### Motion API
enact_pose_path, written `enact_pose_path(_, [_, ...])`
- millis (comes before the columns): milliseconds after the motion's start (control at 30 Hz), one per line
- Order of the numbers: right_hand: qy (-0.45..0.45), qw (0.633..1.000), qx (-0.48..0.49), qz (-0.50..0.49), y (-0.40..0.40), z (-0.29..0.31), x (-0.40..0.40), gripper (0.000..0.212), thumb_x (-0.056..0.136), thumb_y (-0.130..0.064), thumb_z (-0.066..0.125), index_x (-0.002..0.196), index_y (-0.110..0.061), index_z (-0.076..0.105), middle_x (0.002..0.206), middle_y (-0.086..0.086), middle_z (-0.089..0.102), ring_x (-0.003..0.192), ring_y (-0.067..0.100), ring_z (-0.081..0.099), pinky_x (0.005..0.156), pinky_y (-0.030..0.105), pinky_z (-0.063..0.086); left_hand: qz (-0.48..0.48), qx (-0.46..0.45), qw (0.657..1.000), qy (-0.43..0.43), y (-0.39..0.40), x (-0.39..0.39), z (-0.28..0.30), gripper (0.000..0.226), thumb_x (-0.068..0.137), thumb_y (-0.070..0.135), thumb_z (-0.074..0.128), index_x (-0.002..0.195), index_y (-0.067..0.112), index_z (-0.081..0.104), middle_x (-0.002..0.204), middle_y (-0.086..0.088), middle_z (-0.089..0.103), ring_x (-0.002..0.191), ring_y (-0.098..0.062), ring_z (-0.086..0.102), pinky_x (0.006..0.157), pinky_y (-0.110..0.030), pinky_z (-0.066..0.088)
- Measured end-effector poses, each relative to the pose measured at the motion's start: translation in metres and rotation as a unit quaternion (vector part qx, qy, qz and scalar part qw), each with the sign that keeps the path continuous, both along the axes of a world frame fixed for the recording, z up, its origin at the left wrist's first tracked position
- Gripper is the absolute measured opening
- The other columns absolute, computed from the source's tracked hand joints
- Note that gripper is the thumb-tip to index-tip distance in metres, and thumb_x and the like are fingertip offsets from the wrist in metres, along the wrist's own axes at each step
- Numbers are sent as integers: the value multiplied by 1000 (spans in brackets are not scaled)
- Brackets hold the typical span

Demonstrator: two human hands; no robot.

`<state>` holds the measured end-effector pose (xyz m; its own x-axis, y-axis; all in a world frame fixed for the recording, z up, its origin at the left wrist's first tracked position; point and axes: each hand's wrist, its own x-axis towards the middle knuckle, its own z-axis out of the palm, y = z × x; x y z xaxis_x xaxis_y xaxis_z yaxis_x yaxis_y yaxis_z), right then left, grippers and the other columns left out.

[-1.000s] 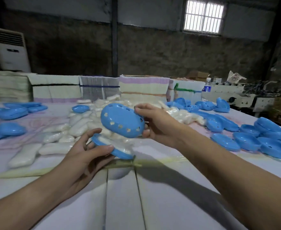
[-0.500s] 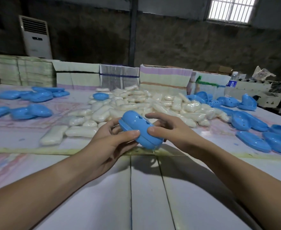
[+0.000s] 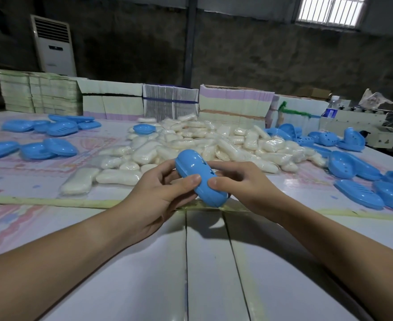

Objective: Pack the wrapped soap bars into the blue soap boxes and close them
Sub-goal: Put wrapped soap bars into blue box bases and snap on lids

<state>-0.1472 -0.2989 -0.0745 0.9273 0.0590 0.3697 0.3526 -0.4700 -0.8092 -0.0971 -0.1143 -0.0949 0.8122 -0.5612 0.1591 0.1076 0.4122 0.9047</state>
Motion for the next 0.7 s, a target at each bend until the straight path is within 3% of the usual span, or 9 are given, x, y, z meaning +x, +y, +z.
enact_pose_path(67, [-3,1000,-23,1,-1,-1,2,29,69,-49,65,95,-61,67,94,3,73,88,15,68,79,34,56,2,21,1000,-20,-1,-1,-1,56,71,14,72,126,6,63,121,-14,71,112,-28,69,93,-35,56])
enact_pose_path(133, [-6,999,-34,14,-2,-1,2,29,70,-47,64,96,-60,68,84,-6,72,80,9,67,72,25,55,-5,34,999,-34,0,-2,-1,55,73,16,71,127,8,63,122,-14,71,113,-28,69,93,-36,56])
enact_pose_path(233, [-15,998,-53,24,-2,-2,2,33,71,-43,63,100,-57,66,65,-18,61,61,-3,54,56,8,40,-28,46,997,-50,2,-2,0,54,78,14,68,131,8,59,125,-12,70,111,-29,70,92,-35,58])
enact_pose_path(333, [-26,994,-102,-12,-1,-4,2,40,69,-49,62,108,-60,61,71,-15,63,57,-1,48,55,10,38,-36,42,998,-41,1,-3,1,52,83,15,67,133,7,56,126,-14,69,111,-29,70,91,-35,59])
enact_pose_path(467, [-62,967,-237,-71,6,-4,2,56,72,-59,56,128,-49,55,85,-12,64,76,6,56,66,21,46,-4,46,999,-16,-3,-2,5,35,97,28,59,125,7,63,111,-14,75,103,-25,74,81,-30,61])
enact_pose_path(600, [-66,922,-354,-143,19,-10,2,85,73,-70,59,147,-39,30,105,-11,48,94,9,46,79,30,44,56,42,997,25,-4,2,5,19,98,21,60,108,9,70,89,-12,78,82,-24,77,59,-28,60])
enact_pose_path(700, [-109,903,-384,-157,27,-14,3,90,74,-65,64,149,-32,26,115,-10,46,101,11,44,80,30,44,49,32,997,51,0,6,6,17,97,20,61,105,8,70,85,-12,78,76,-23,77,55,-28,59])
